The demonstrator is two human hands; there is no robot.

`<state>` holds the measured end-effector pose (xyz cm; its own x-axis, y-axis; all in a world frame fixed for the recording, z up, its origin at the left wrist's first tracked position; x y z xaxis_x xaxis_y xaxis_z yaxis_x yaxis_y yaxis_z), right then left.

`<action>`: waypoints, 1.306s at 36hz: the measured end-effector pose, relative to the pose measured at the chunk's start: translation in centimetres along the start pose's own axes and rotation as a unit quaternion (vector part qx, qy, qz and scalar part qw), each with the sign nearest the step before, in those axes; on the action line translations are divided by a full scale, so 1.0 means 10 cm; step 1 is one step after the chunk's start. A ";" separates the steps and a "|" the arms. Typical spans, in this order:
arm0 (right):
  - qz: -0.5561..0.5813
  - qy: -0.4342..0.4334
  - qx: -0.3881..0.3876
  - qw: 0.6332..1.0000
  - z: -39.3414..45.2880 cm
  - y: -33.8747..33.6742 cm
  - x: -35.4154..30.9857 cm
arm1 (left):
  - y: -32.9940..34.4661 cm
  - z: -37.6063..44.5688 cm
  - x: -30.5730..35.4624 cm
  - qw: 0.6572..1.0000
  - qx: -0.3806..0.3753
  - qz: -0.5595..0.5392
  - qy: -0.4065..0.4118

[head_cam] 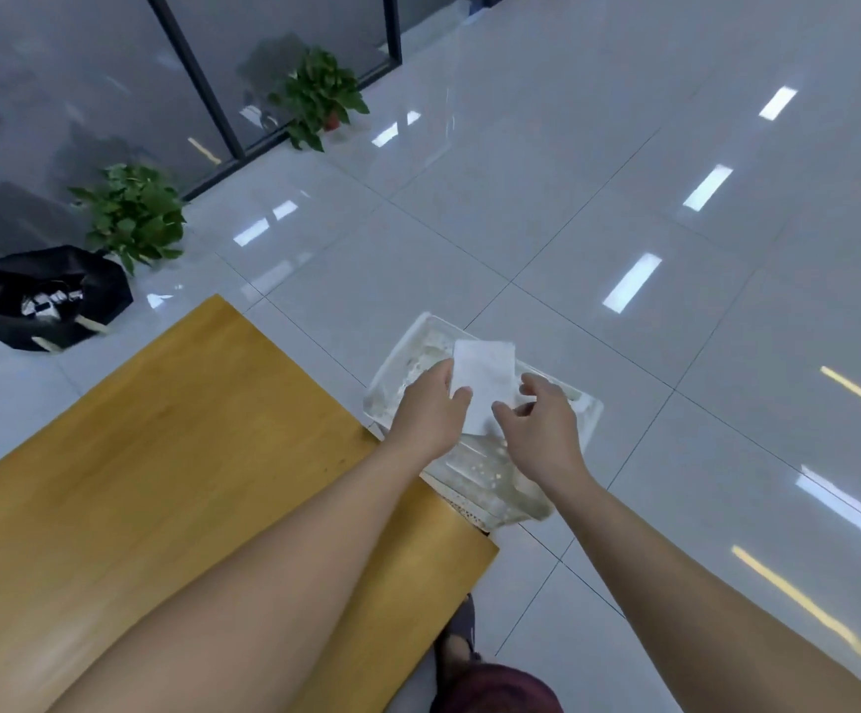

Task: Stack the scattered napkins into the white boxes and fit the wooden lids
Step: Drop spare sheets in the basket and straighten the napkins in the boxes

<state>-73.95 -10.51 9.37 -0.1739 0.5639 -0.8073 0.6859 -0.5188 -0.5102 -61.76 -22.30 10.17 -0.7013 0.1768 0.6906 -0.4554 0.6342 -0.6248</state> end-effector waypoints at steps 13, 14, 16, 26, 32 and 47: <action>0.127 0.036 -0.043 0.990 0.21 -0.02 0.04 | 0.10 0.08 0.04 0.995 0.047 -0.080 -0.046; 0.129 0.030 -0.047 0.990 0.22 -0.02 0.03 | 0.09 0.08 0.05 0.993 0.054 -0.090 -0.047; 0.124 0.022 -0.051 0.991 0.24 -0.03 0.02 | 0.08 0.08 0.07 0.990 0.067 -0.111 -0.050; 0.150 0.032 -0.072 0.986 0.19 -0.10 -0.05 | 0.04 0.02 0.09 0.967 0.047 -0.227 -0.105; 0.238 0.011 -0.150 0.960 0.12 -0.22 -0.14 | 0.02 0.01 0.10 0.953 0.020 -0.290 -0.085; 0.257 -0.059 -0.135 0.955 0.07 -0.27 -0.36 | -0.07 -0.07 0.15 0.950 -0.006 -0.311 -0.007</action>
<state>-75.66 -11.57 13.45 0.1671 0.1948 -0.9665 0.8567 -0.5139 0.0445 -62.12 -21.97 11.95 -0.3062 -0.2458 0.9197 -0.7782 0.6211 -0.0931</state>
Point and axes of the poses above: each hand's wrist, its own z-axis towards the middle knuckle, its own y-axis out of the palm, x = y × z, the point moved 2 cm from there along z, towards the middle knuckle, and after that the axes turned 4 degrees about z, right-handed, at the moved point
